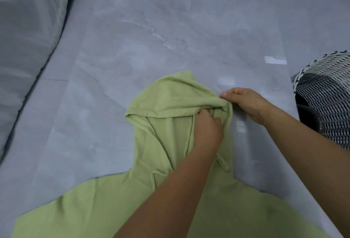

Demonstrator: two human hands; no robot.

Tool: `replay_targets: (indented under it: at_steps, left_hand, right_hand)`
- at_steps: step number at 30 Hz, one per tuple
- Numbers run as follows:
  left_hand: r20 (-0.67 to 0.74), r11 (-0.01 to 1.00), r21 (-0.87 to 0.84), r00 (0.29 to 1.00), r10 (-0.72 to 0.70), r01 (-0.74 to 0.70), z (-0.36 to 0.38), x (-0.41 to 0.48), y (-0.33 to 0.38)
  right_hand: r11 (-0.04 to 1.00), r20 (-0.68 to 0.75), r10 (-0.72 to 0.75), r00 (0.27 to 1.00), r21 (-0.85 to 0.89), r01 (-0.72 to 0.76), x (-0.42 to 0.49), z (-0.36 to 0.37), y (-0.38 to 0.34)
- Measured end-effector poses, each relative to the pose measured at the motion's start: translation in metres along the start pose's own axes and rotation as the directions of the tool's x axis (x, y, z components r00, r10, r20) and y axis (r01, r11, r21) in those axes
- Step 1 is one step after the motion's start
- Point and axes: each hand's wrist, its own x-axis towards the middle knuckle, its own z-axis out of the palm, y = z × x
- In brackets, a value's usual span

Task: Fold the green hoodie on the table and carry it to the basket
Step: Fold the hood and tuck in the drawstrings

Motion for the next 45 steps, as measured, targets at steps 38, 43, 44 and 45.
replay_targets:
  at_steps: [38,43,44,45]
  left_hand:
    - [0.194,0.587,0.492,0.738,0.646,-0.643,-0.042,-0.007,-0.021]
    - [-0.356,0.884,0.42,0.859,0.367,-0.204,-0.124,-0.018,-0.067]
    - [-0.413,0.937,0.343,0.885,0.214,-0.066,-0.14,-0.011,-0.077]
    - [-0.423,0.974,0.222,0.904,0.053,0.048,-0.152,-0.004,-0.079]
  right_hand:
    - [0.989,-0.216,-0.102,0.971,-0.131,0.075,0.014,0.004,0.017]
    - [0.978,-0.33,-0.18,0.927,-0.162,0.132,-0.007,0.014,0.01]
    - [0.933,-0.397,-0.327,0.858,-0.279,0.226,-0.017,0.027,0.007]
    - [0.87,-0.395,-0.466,0.792,-0.367,0.329,-0.028,0.043,0.003]
